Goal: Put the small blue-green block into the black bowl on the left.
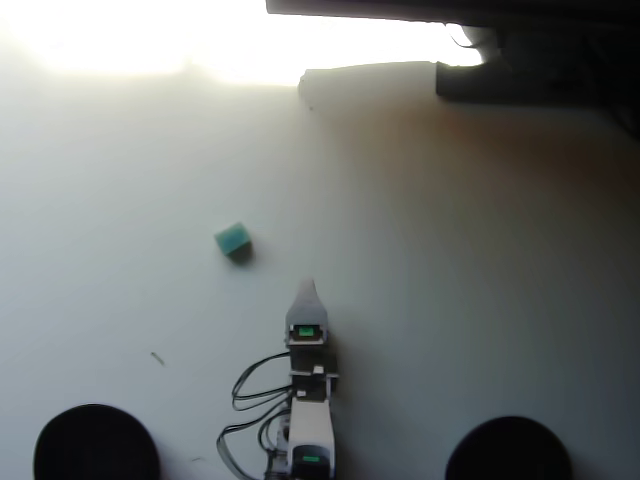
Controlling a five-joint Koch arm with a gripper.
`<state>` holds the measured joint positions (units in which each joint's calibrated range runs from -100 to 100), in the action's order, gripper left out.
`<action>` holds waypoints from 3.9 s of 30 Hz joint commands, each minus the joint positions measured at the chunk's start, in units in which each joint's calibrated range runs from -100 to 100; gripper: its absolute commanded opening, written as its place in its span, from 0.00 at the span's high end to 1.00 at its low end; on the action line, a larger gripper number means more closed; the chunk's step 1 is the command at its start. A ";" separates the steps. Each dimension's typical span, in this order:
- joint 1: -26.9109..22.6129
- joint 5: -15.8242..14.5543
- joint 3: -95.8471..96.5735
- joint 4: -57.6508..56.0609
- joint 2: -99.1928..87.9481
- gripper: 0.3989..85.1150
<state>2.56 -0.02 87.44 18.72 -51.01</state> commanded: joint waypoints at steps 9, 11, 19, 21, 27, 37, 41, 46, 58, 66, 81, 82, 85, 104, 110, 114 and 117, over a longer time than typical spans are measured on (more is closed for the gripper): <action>-0.24 0.00 0.36 0.05 0.18 0.43; -0.24 0.00 0.36 0.05 0.18 0.43; -0.24 0.00 0.36 0.05 0.18 0.43; -0.24 0.00 0.36 0.05 0.18 0.43; -0.24 0.00 0.36 0.05 0.18 0.43; -0.24 0.00 0.36 0.05 0.18 0.43; -0.24 0.00 0.36 0.05 0.18 0.43; -1.51 0.44 0.36 0.05 0.18 0.42; -4.64 5.37 -3.25 -11.14 -10.32 0.44; -7.37 6.45 -15.91 -28.97 -17.71 0.44; -12.45 5.42 -45.76 -43.16 6.18 0.45; -12.55 5.32 -46.78 -43.08 8.32 0.46; -12.94 5.03 -50.10 -42.75 14.64 0.47; -13.82 -0.83 -64.61 -42.35 37.35 0.63; -13.77 -3.17 -61.84 -37.65 36.17 0.90; -13.82 -3.96 -60.82 -35.70 33.92 0.97; -15.19 -4.25 -61.47 -36.92 30.28 0.97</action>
<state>-11.84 -4.08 28.16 -18.96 -16.41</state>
